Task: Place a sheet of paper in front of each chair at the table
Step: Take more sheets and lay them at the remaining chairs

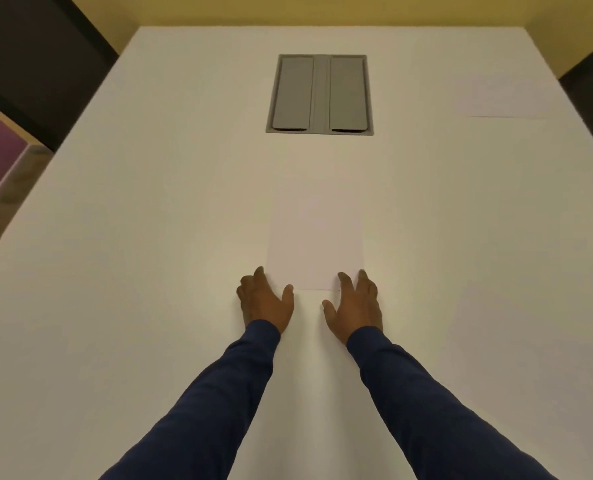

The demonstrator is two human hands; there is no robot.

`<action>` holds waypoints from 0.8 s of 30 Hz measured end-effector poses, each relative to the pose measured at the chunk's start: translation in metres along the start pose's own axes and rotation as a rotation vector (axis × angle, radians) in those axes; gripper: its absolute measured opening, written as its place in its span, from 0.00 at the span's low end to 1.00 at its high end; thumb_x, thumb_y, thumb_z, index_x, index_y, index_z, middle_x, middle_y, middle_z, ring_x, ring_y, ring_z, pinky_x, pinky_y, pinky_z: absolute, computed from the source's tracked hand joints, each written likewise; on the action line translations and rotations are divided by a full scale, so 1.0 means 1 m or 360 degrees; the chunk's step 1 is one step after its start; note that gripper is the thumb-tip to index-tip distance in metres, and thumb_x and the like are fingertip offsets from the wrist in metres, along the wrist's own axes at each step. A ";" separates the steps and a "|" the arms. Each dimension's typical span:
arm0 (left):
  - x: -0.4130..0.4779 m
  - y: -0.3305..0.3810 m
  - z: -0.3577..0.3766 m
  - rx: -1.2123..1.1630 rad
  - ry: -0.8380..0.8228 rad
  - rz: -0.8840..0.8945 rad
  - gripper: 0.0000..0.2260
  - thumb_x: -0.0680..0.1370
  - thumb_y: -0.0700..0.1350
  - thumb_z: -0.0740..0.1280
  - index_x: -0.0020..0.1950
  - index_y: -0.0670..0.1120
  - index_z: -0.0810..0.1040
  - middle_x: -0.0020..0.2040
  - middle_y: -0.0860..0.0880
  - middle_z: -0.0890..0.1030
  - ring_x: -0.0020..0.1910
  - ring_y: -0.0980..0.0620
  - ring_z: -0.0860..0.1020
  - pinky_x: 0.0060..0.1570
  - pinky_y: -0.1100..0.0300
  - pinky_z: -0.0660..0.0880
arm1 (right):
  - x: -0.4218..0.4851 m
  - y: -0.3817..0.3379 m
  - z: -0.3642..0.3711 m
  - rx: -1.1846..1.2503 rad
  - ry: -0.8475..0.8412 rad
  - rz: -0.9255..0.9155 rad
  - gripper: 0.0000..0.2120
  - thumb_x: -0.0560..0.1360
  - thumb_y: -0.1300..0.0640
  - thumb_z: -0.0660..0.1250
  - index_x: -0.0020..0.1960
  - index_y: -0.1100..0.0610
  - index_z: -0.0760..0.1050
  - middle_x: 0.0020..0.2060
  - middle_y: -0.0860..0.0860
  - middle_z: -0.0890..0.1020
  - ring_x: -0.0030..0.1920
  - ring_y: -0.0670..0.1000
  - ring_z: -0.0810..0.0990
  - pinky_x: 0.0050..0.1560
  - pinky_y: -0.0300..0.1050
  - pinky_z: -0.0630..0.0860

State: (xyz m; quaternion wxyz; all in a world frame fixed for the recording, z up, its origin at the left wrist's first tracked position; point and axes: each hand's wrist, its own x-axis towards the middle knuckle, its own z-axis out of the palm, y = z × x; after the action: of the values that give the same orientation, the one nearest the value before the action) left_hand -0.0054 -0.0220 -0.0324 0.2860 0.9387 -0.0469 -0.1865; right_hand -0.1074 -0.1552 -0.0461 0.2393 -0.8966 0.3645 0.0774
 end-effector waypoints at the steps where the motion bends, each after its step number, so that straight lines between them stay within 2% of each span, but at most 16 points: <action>1: 0.004 0.005 0.002 -0.0024 -0.0002 -0.0013 0.32 0.76 0.55 0.68 0.75 0.43 0.62 0.67 0.41 0.68 0.67 0.42 0.65 0.65 0.49 0.67 | 0.002 -0.001 0.001 -0.0037 0.0017 0.0000 0.31 0.77 0.44 0.63 0.76 0.51 0.58 0.79 0.58 0.53 0.77 0.58 0.54 0.68 0.53 0.69; 9: 0.018 0.039 0.012 -0.0177 -0.0008 -0.0208 0.30 0.76 0.53 0.69 0.73 0.43 0.63 0.66 0.41 0.68 0.67 0.41 0.67 0.62 0.48 0.71 | 0.006 0.005 0.005 -0.0154 0.0089 -0.0039 0.30 0.77 0.42 0.63 0.75 0.49 0.60 0.78 0.56 0.57 0.75 0.57 0.58 0.70 0.50 0.66; 13: 0.025 0.051 0.012 -0.0530 -0.0021 -0.0286 0.32 0.75 0.54 0.70 0.74 0.45 0.62 0.68 0.43 0.70 0.66 0.41 0.71 0.59 0.50 0.72 | 0.005 0.006 0.004 -0.0164 0.0099 -0.0053 0.30 0.77 0.41 0.63 0.76 0.49 0.60 0.78 0.55 0.58 0.75 0.57 0.59 0.71 0.50 0.67; 16: 0.038 0.053 0.007 -0.0785 0.0002 -0.0455 0.31 0.75 0.55 0.70 0.74 0.46 0.65 0.68 0.44 0.73 0.65 0.42 0.74 0.63 0.48 0.73 | 0.005 0.008 0.001 -0.0189 0.0077 -0.0086 0.29 0.77 0.41 0.63 0.75 0.49 0.61 0.78 0.56 0.58 0.75 0.57 0.60 0.70 0.50 0.67; 18: 0.047 0.050 0.003 -0.0813 0.0046 -0.0544 0.25 0.75 0.53 0.70 0.69 0.46 0.70 0.64 0.46 0.76 0.60 0.43 0.76 0.60 0.49 0.75 | 0.005 0.010 0.000 -0.0188 0.0067 -0.0109 0.29 0.77 0.42 0.63 0.75 0.49 0.61 0.78 0.56 0.57 0.74 0.57 0.59 0.69 0.49 0.68; 21: 0.055 0.041 0.001 -0.0719 0.0114 -0.0532 0.09 0.77 0.46 0.70 0.53 0.44 0.75 0.53 0.46 0.80 0.46 0.47 0.76 0.44 0.58 0.72 | 0.005 0.011 -0.002 -0.0189 0.0063 -0.0122 0.29 0.78 0.43 0.63 0.75 0.50 0.61 0.78 0.56 0.57 0.74 0.57 0.59 0.69 0.49 0.68; 24: 0.060 0.033 -0.001 -0.0571 0.0130 -0.0489 0.07 0.76 0.44 0.71 0.44 0.43 0.76 0.43 0.48 0.79 0.41 0.49 0.75 0.40 0.59 0.68 | 0.006 0.009 -0.002 -0.0137 0.0070 -0.0102 0.29 0.77 0.44 0.63 0.74 0.50 0.61 0.77 0.55 0.57 0.73 0.57 0.60 0.66 0.49 0.70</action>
State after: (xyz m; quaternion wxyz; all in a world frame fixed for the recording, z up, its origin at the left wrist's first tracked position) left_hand 0.0510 -0.0602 -0.0326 0.4181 0.8758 0.1420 -0.1949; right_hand -0.1097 -0.1654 -0.0491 0.1948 -0.9187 0.3372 0.0657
